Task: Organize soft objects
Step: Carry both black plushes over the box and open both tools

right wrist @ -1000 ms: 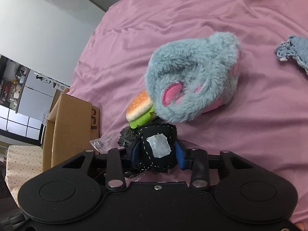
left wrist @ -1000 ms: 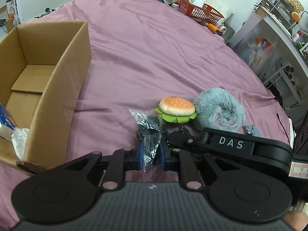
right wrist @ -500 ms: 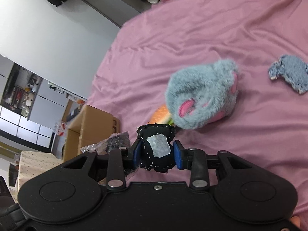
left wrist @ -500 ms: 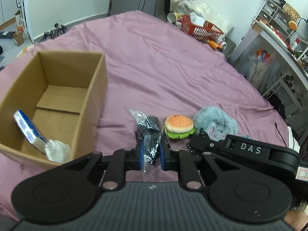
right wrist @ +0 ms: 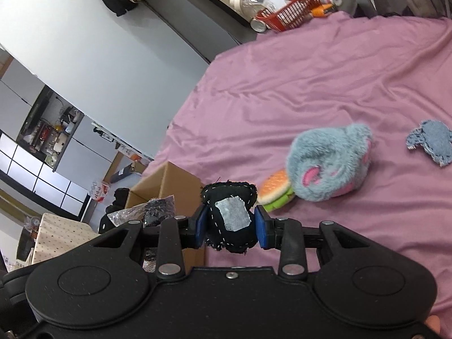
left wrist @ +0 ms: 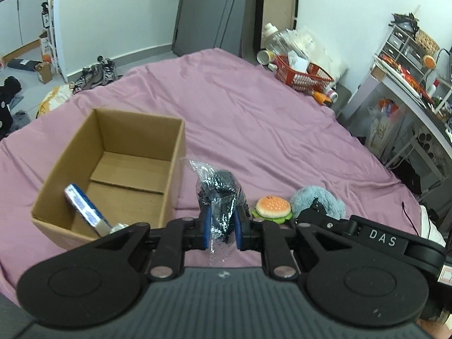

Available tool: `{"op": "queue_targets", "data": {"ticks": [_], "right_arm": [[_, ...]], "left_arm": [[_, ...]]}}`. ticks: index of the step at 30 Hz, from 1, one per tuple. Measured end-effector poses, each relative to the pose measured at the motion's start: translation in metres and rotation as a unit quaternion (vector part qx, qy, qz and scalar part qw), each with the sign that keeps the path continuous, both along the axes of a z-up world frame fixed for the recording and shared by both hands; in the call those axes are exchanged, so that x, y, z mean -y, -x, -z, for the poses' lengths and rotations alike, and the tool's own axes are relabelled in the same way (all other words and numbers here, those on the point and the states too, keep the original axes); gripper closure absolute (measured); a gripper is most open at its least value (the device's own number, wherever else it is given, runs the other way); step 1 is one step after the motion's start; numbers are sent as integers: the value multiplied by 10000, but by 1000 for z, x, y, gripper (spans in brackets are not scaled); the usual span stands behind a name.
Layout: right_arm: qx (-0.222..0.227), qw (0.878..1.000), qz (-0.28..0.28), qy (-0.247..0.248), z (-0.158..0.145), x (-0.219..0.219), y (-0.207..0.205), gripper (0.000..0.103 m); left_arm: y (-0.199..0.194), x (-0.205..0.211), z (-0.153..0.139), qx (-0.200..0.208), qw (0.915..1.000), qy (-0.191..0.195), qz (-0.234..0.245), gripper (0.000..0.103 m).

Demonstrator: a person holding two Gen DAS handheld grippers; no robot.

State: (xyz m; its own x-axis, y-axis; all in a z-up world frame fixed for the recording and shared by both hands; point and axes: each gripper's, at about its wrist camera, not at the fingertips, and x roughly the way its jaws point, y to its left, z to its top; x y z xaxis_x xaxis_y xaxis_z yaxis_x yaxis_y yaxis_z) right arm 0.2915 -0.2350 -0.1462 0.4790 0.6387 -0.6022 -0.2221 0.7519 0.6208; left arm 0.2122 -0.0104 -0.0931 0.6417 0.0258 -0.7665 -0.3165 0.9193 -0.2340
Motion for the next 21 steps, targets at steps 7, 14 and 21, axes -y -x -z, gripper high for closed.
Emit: {"op": "queue_targets", "data": {"ticks": [7, 14, 21], "right_arm": [[391, 9991, 100, 120, -22, -12, 8, 69], [647, 9978, 66, 127, -37, -24, 17, 69], [773, 9967, -250, 42, -37, -51, 22, 68]], "left_arm": [[7, -14, -14, 123, 9998, -64, -134, 87], [12, -33, -23, 214, 9995, -50, -242, 87], [16, -56, -25, 239, 9987, 48, -446, 87]]}}
